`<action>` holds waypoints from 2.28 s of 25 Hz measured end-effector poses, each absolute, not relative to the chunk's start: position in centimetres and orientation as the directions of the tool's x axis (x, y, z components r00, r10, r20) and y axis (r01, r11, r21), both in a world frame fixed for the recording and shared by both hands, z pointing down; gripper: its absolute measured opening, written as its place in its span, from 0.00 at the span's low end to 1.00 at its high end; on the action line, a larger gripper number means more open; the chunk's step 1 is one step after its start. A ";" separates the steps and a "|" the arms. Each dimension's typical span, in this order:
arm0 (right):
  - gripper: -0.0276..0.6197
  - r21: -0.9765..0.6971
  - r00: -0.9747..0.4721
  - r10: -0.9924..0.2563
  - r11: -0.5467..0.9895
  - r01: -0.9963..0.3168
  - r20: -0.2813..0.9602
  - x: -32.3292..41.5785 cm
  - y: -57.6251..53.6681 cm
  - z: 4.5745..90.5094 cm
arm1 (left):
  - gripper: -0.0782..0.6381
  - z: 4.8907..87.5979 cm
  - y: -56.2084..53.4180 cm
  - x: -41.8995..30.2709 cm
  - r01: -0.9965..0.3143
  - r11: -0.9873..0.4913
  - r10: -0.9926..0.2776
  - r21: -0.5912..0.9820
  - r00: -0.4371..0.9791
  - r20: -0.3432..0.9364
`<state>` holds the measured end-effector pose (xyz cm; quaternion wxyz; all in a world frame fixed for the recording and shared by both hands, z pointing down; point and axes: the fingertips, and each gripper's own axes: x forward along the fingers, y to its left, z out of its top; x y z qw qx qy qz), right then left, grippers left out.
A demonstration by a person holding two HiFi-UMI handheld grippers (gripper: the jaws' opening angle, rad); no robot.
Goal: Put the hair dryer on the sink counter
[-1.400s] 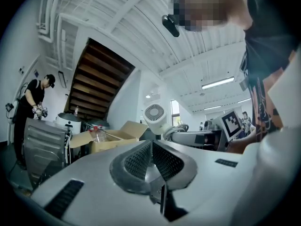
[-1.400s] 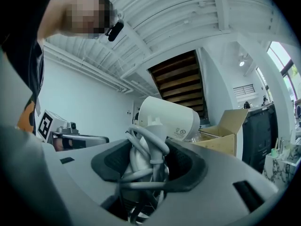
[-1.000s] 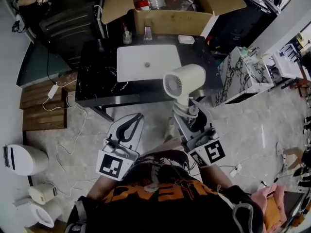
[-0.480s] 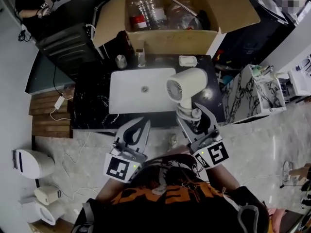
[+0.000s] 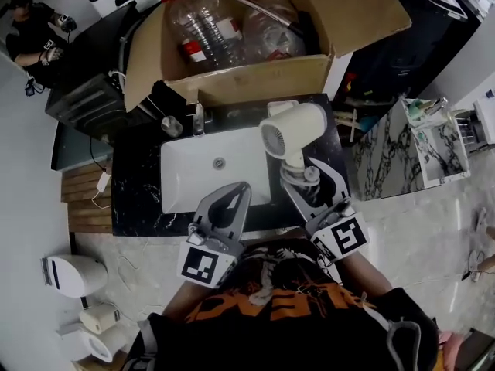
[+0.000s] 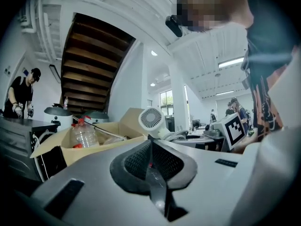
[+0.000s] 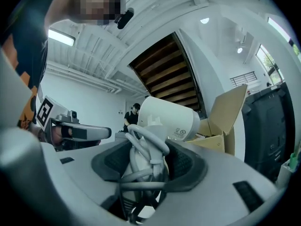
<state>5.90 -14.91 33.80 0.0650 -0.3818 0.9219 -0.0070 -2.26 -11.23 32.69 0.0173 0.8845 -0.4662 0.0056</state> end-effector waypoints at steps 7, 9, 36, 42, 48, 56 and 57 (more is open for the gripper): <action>0.41 -0.085 -0.677 -0.730 0.684 -0.725 -0.096 7.6 -18.2 34.8 | 0.15 33.3 -14.6 -1.3 -0.816 -0.577 -0.815 0.031 0.578 0.040; 0.41 -0.084 -0.671 -0.737 0.676 -0.732 -0.084 7.7 -18.6 35.3 | 0.15 33.9 -15.3 -1.5 -0.815 -0.578 -0.814 0.032 0.579 0.044; 0.41 -0.078 -0.644 -0.761 0.639 -0.765 0.084 9.3 -22.7 42.2 | 0.15 37.5 -19.6 -1.5 -0.834 -0.549 -0.833 0.053 0.551 0.044; 0.41 -0.076 -0.627 -0.763 0.624 -0.778 0.157 10.2 -22.8 44.8 | 0.15 37.1 -19.6 -0.9 -0.832 -0.553 -0.831 0.054 0.555 0.034; 0.41 -0.068 -0.612 -0.764 0.613 -0.787 0.205 10.4 -23.8 47.6 | 0.15 37.1 -19.5 -1.1 -0.838 -0.544 -0.837 0.052 0.546 0.040; 0.41 -0.075 -0.573 -0.746 0.586 -0.807 0.339 11.2 -24.8 54.6 | 0.15 37.0 -19.4 -1.3 -0.849 -0.527 -0.848 0.046 0.529 0.039; 0.41 -0.074 -0.566 -0.741 0.582 -0.810 0.362 11.4 -24.9 55.7 | 0.15 37.0 -19.4 -1.3 -0.849 -0.526 -0.849 0.046 0.527 0.039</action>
